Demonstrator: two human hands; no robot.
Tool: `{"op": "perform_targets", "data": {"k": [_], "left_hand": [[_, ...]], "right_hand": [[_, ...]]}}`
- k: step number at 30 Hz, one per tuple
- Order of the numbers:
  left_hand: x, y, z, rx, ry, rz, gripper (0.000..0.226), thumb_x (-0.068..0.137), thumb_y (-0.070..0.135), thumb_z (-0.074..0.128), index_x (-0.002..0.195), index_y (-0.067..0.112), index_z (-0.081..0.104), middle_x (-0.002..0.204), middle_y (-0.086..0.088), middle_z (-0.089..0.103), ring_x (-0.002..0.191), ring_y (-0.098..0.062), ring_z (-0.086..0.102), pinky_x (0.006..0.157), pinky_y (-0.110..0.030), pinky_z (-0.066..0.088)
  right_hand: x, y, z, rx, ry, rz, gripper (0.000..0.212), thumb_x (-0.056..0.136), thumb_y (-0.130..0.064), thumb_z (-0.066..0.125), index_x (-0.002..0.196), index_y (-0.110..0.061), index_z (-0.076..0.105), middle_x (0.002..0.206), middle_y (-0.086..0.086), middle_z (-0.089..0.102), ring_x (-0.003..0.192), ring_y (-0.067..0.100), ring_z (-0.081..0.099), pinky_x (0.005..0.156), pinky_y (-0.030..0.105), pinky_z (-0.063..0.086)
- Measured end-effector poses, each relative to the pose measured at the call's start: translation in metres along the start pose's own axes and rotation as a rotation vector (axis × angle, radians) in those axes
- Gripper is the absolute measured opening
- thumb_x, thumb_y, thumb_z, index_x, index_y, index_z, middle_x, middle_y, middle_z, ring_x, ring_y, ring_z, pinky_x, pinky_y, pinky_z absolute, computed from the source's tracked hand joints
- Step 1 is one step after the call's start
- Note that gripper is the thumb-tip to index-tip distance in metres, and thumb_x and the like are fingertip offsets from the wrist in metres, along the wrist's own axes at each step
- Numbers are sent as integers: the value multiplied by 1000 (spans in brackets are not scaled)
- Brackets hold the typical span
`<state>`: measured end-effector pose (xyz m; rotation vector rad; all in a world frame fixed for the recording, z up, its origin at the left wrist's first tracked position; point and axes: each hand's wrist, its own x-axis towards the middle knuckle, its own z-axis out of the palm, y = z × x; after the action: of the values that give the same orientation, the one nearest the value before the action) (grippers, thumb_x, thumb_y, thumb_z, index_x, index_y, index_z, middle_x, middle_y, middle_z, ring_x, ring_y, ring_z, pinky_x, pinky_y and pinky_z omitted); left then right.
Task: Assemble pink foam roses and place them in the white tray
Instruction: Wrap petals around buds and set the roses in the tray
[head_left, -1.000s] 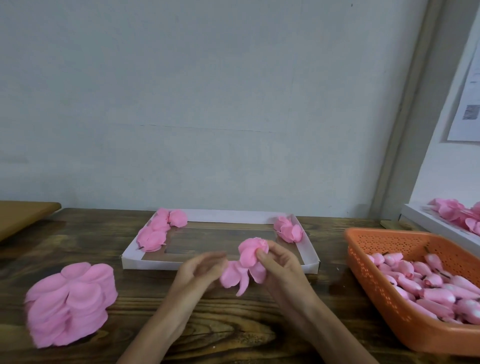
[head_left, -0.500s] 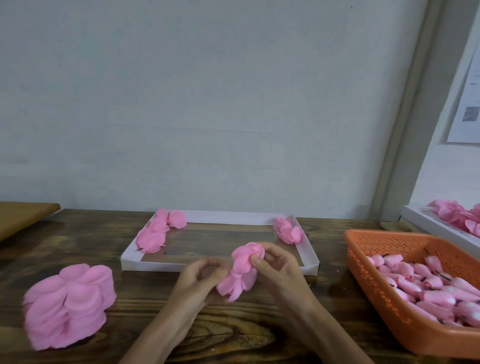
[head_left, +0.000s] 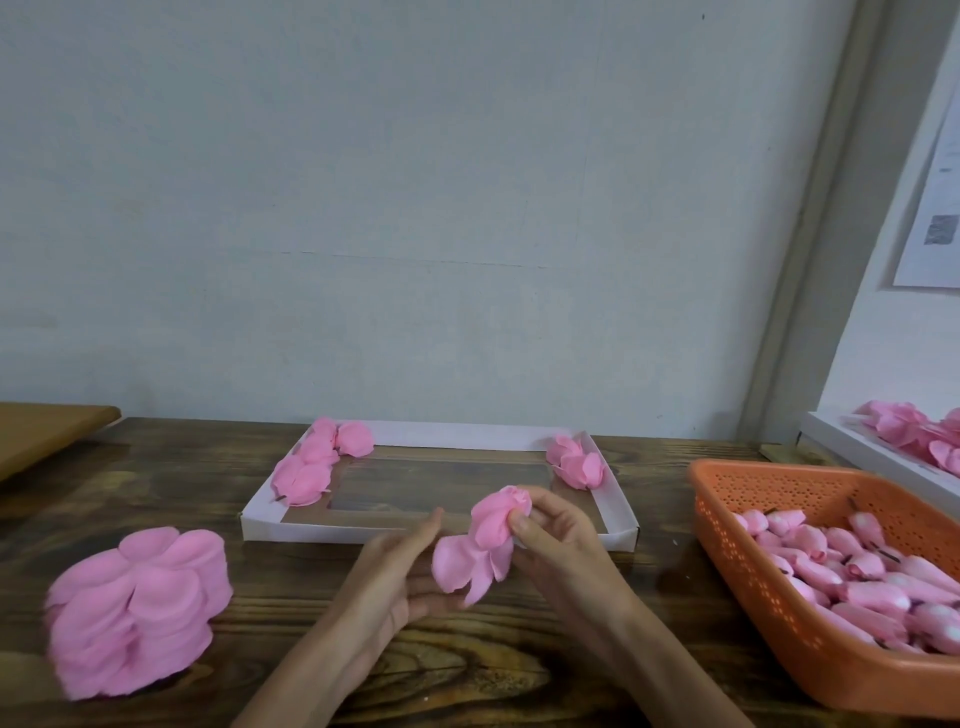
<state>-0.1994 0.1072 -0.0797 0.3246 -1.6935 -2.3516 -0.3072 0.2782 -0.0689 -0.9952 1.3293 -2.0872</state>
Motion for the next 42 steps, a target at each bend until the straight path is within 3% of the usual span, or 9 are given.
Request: {"op": "perform_targets", "data": {"k": [3, 9, 18, 22, 26, 31, 35, 38, 42], "left_hand": [[0, 0, -1, -42, 48, 47, 37, 77, 30, 80, 102, 3, 80, 109, -27, 76, 95, -38, 76, 68, -39, 64], [6, -2, -6, -47, 157, 148, 66, 57, 23, 92, 117, 6, 72, 110, -17, 78, 100, -29, 78, 69, -31, 63], [4, -6, -2, 111, 229, 278, 32, 64, 31, 89, 85, 9, 79, 95, -17, 78, 90, -29, 77, 78, -41, 61], [1, -5, 2, 168, 255, 359, 7, 79, 8, 83, 80, 9, 76, 84, -13, 78, 79, -22, 77, 62, -25, 60], [-4, 0, 5, 140, 223, 373, 23, 67, 29, 85, 80, 10, 79, 87, -15, 78, 81, -24, 78, 65, -28, 63], [-5, 1, 6, 136, 197, 389, 22, 66, 30, 84, 80, 13, 82, 89, -15, 78, 84, -27, 77, 68, -30, 63], [-5, 1, 5, 132, 200, 388, 32, 66, 40, 83, 82, 13, 82, 91, -15, 77, 86, -27, 75, 76, -39, 61], [-4, 2, 5, 97, 188, 360, 35, 75, 42, 77, 90, 11, 83, 98, -19, 77, 94, -32, 76, 83, -43, 62], [-2, 3, 2, 22, 109, 311, 37, 84, 36, 72, 112, 13, 79, 114, -16, 77, 106, -31, 75, 84, -35, 63]], "right_hand": [[-1, 0, 0, -49, -30, 6, 36, 93, -36, 77, 117, -9, 72, 106, 17, 74, 94, 26, 67, 82, 34, 53], [-3, 3, 2, -184, -62, 7, 29, 93, -25, 78, 117, -9, 74, 117, 18, 75, 109, 28, 71, 89, 31, 56], [-3, 1, 9, -309, -91, -53, 21, 90, -23, 81, 110, -18, 78, 132, 0, 70, 120, 22, 69, 92, 30, 57], [-3, 1, 11, -396, -85, -85, 17, 89, -22, 79, 106, -24, 80, 138, -9, 65, 129, 13, 62, 94, 29, 57], [-4, -1, 14, -413, -61, -63, 22, 89, -28, 80, 109, -19, 76, 130, -5, 71, 117, 19, 70, 91, 34, 60], [-5, -1, 16, -419, -34, -52, 14, 89, -24, 82, 102, -26, 76, 110, 2, 78, 105, 21, 74, 85, 36, 62], [-4, 1, 17, -360, 13, -55, 27, 82, -28, 87, 105, -30, 73, 110, 6, 78, 106, 25, 75, 86, 38, 62], [-2, 3, 13, -343, 30, -29, 41, 84, -23, 86, 120, -33, 70, 115, 5, 77, 109, 24, 74, 86, 39, 62], [-1, 0, 6, -324, 77, -76, 25, 95, -11, 75, 119, -18, 74, 115, 4, 78, 109, 22, 74, 84, 28, 59]]}}
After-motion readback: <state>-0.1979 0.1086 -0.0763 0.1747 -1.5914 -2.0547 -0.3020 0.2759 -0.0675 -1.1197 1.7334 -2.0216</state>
